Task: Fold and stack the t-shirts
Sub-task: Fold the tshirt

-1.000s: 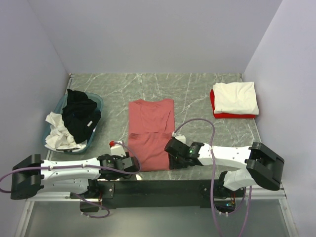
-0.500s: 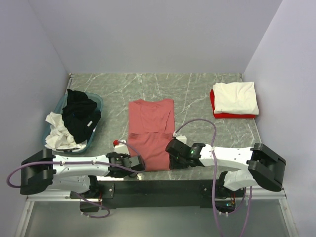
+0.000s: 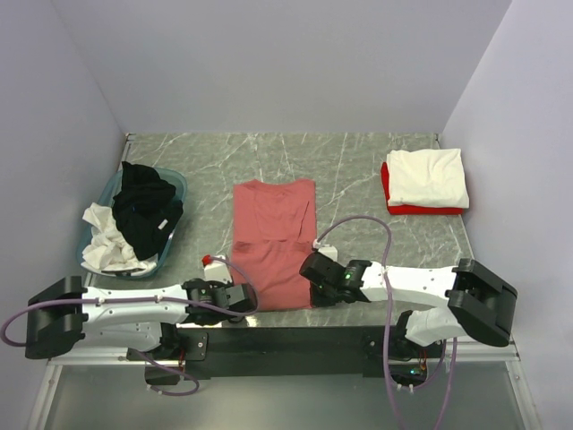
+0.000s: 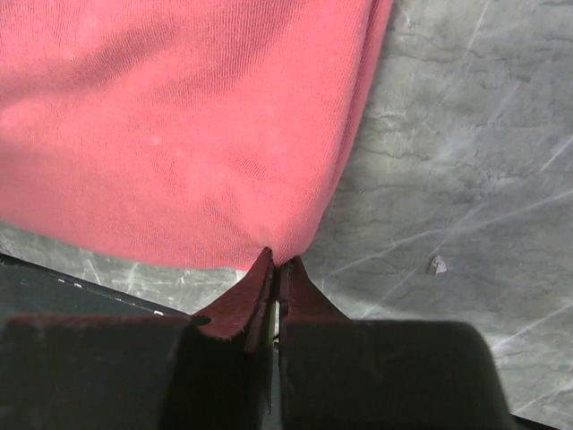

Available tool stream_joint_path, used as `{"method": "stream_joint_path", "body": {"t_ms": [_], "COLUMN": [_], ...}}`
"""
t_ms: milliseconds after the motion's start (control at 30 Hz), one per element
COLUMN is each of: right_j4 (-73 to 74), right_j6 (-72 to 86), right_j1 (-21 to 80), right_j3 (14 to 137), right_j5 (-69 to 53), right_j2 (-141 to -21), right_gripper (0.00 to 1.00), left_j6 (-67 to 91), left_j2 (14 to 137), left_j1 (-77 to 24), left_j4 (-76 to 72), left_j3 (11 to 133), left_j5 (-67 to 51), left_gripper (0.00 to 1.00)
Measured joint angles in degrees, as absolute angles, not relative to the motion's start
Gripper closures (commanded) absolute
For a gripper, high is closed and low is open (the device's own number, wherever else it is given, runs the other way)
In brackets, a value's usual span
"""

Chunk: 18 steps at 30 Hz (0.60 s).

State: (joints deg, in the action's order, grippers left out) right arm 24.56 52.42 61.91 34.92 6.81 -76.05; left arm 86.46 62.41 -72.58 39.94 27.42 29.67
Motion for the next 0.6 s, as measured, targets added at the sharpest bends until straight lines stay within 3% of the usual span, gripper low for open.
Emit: {"method": "stream_joint_path", "body": {"t_ms": [600], "right_j4": [34.35], "right_j6": [53.43], "right_j1": [62.76], "right_j3": [32.34], "right_j5": [8.08], "right_j2": [-65.52], "right_gripper": [1.00], "left_j6": [79.79], "left_j2": [55.77], "left_j1": [-76.20], "left_j4": [30.55], "left_j3": [22.79], "left_j5": [22.17], "left_gripper": [0.99]}}
